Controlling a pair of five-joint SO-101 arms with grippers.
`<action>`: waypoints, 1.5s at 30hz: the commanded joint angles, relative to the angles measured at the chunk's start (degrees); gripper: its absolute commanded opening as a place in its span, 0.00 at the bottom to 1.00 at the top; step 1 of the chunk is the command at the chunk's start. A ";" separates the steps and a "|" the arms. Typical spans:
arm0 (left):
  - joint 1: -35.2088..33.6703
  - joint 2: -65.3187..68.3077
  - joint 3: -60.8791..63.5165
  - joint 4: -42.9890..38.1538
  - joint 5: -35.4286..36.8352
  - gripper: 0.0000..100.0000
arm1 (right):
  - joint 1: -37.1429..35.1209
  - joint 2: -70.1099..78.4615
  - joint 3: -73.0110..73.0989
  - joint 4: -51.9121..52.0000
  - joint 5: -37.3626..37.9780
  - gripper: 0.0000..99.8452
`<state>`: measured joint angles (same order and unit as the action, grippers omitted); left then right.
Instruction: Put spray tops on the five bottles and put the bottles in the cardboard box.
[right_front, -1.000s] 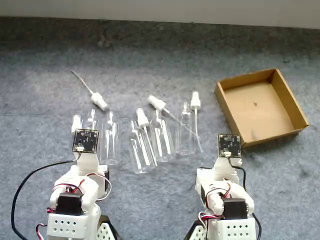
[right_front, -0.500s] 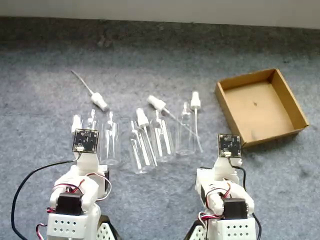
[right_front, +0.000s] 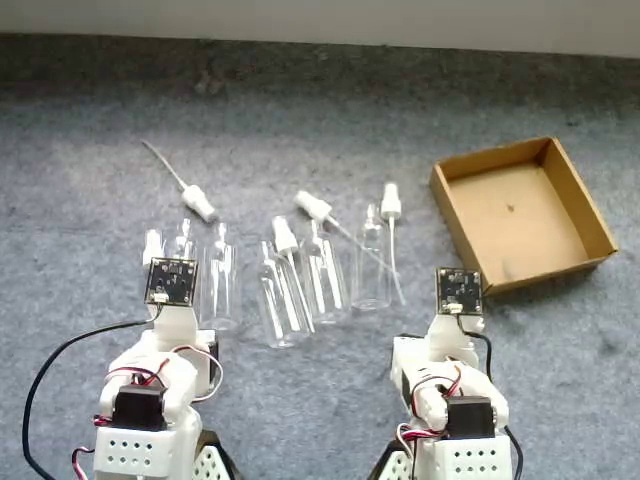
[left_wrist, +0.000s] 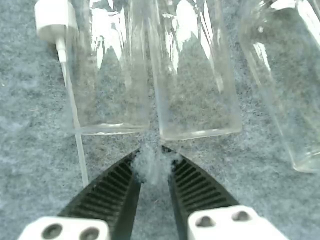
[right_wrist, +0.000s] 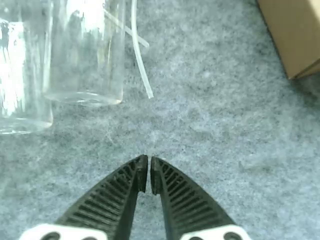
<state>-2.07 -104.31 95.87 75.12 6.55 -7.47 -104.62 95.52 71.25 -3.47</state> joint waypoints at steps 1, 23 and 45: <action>0.75 -0.04 1.27 0.18 -0.18 0.01 | -0.48 -0.57 5.93 0.48 -0.70 0.00; 0.75 -0.04 1.27 0.18 -0.18 0.01 | -0.40 -0.57 5.85 0.31 -0.53 0.00; 0.75 -0.04 1.27 0.18 -0.18 0.01 | 13.14 -0.57 0.22 -25.27 29.27 0.01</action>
<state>-2.07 -104.31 95.87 75.12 6.55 3.25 -104.62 95.52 47.78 23.60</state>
